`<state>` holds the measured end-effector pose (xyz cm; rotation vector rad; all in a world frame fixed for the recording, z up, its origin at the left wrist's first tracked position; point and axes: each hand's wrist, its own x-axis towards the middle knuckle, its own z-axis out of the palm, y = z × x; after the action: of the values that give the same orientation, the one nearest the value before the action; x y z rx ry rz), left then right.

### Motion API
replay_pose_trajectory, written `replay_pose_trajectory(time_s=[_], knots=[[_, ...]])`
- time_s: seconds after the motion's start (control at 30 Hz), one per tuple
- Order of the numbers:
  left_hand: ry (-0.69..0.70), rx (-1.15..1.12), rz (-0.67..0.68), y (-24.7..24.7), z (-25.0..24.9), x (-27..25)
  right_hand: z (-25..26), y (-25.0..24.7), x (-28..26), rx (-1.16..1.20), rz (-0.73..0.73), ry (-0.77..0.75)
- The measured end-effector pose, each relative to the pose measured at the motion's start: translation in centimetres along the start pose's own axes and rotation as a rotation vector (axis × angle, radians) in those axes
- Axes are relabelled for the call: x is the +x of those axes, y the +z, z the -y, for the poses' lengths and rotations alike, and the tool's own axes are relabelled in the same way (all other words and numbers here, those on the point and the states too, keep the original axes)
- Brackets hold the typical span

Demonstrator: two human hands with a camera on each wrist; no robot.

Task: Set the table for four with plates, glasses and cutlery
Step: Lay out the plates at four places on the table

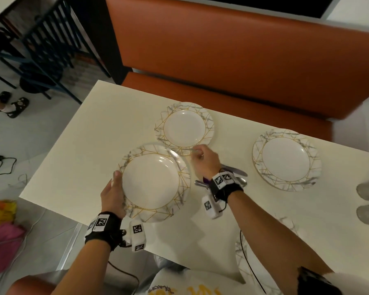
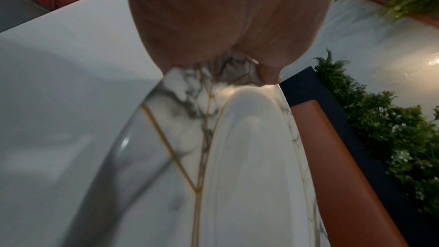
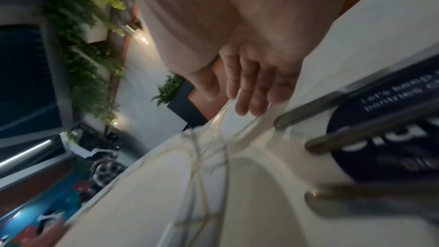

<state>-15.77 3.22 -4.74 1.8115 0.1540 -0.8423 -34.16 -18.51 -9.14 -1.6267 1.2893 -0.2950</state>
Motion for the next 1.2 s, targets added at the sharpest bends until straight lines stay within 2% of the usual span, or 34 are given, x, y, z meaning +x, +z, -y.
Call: replay_pose_trajectory(time_s=[0.07, 0.13, 0.23, 0.37, 0.47, 0.63, 0.9, 1.2], knots=[[-0.025, 0.031, 0.049, 0.3, 0.2, 0.2, -0.7, 1.5, -2.1, -0.025, 0.106, -0.037], [-0.055, 0.057, 0.092, 0.1, 0.9, 1.5, -1.7, 2.5, -3.6, -0.072, 0.126, -0.020], [-0.062, 0.134, 0.118, -0.9, 2.6, 4.3, -3.2, 3.3, -5.7, -0.094, 0.081, 0.062], [0.068, 0.405, 0.199, -2.4, 4.3, 7.1, -4.8, 5.0, -8.2, -0.056, -0.010, 0.144], [0.135, 0.524, 0.270, -3.3, 5.1, 8.5, -5.5, 6.2, -10.2, 0.015, -0.086, 0.202], [0.210, 0.635, 0.298, -4.5, 6.8, 11.8, -5.9, 8.4, -12.4, -0.008, -0.148, 0.270], [0.281, 0.679, 0.361, -4.8, 4.4, 9.5, -5.7, 10.3, -14.6, -0.053, -0.206, 0.310], [0.299, 0.777, 0.400, -4.9, 4.7, 10.8, -5.5, 10.5, -15.5, -0.046, -0.181, 0.352]])
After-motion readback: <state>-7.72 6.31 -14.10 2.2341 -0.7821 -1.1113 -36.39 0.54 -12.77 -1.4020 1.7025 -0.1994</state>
